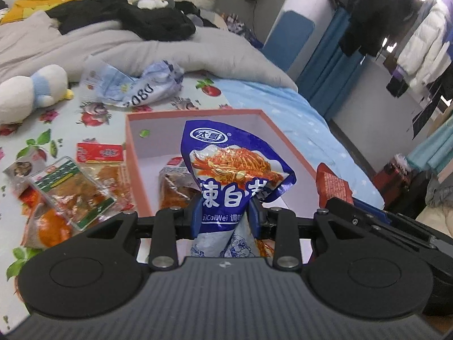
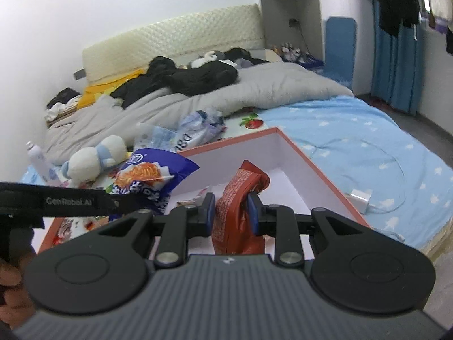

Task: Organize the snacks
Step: 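Lift both held snacks and carry them over the pink box, then open both grippers to drop the snacks into the pink box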

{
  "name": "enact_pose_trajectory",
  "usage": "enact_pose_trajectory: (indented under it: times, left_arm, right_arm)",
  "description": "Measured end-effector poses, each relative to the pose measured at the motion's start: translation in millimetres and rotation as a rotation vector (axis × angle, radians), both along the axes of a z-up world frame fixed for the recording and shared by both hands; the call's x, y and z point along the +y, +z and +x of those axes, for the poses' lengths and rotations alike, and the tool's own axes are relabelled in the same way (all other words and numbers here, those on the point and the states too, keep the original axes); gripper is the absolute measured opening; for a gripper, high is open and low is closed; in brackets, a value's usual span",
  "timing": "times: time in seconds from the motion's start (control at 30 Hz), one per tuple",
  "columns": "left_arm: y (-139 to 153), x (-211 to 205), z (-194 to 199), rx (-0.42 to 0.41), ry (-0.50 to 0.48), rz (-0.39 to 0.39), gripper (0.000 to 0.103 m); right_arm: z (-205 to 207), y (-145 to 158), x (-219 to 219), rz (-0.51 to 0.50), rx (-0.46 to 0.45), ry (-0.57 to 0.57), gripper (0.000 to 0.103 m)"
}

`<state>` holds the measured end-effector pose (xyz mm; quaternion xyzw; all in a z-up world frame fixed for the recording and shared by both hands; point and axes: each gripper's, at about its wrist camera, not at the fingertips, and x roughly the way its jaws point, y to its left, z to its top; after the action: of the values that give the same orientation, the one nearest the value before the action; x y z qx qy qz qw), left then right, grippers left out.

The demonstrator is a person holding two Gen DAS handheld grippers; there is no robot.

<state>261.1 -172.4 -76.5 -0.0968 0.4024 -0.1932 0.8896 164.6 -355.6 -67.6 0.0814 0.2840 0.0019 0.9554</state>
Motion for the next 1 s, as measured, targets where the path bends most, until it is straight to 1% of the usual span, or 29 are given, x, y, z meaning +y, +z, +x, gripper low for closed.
enact_pose_trajectory:
  times: [0.13, 0.33, 0.4, 0.47, 0.53, 0.7, 0.77, 0.8, 0.83, 0.9, 1.0]
  left_arm:
    - [-12.5, -14.6, 24.7, 0.051, -0.001, 0.021, 0.038]
    - [-32.2, -26.9, 54.1, 0.095, 0.004, 0.047, 0.038]
    - [-38.3, -29.8, 60.7, 0.112, -0.001, 0.045, 0.038]
    - [-44.6, -34.4, 66.3, 0.122, -0.004, 0.072, 0.038]
    - [-50.0, -34.8, 71.2, 0.135, 0.002, 0.067, 0.038]
    - [-54.5, -38.4, 73.7, 0.137, -0.011, 0.08, 0.039]
    - [-55.2, -38.5, 73.3, 0.139, -0.015, 0.088, 0.043]
    - [-55.5, -37.8, 73.4, 0.144, -0.022, 0.088, 0.047]
    - [-55.5, -37.6, 72.5, 0.146, -0.028, 0.088, 0.051]
    - [-52.7, -36.8, 66.7, 0.131, -0.033, 0.09, 0.054]
    - [-44.9, -32.8, 56.8, 0.11, -0.029, 0.081, 0.056]
  right_arm:
    - [15.5, -15.3, -13.9, 0.024, 0.039, -0.015, 0.028]
    - [46.3, -36.2, -29.8, 0.038, 0.086, -0.009, 0.029]
    - [55.0, -44.4, -31.7, 0.044, 0.108, -0.008, 0.029]
    - [61.4, -51.6, -33.2, 0.047, 0.126, -0.003, 0.029]
    - [65.1, -56.5, -35.1, 0.054, 0.137, 0.002, 0.029]
    - [69.9, -63.5, -40.7, 0.071, 0.151, -0.012, 0.029]
    - [70.5, -64.1, -43.8, 0.088, 0.159, -0.02, 0.029]
    - [69.7, -63.5, -44.3, 0.089, 0.161, -0.027, 0.03]
    - [69.3, -62.7, -44.3, 0.089, 0.158, -0.031, 0.035]
    - [65.9, -61.2, -44.7, 0.095, 0.15, -0.039, 0.042]
    - [58.3, -58.1, -42.0, 0.098, 0.143, -0.046, 0.042]
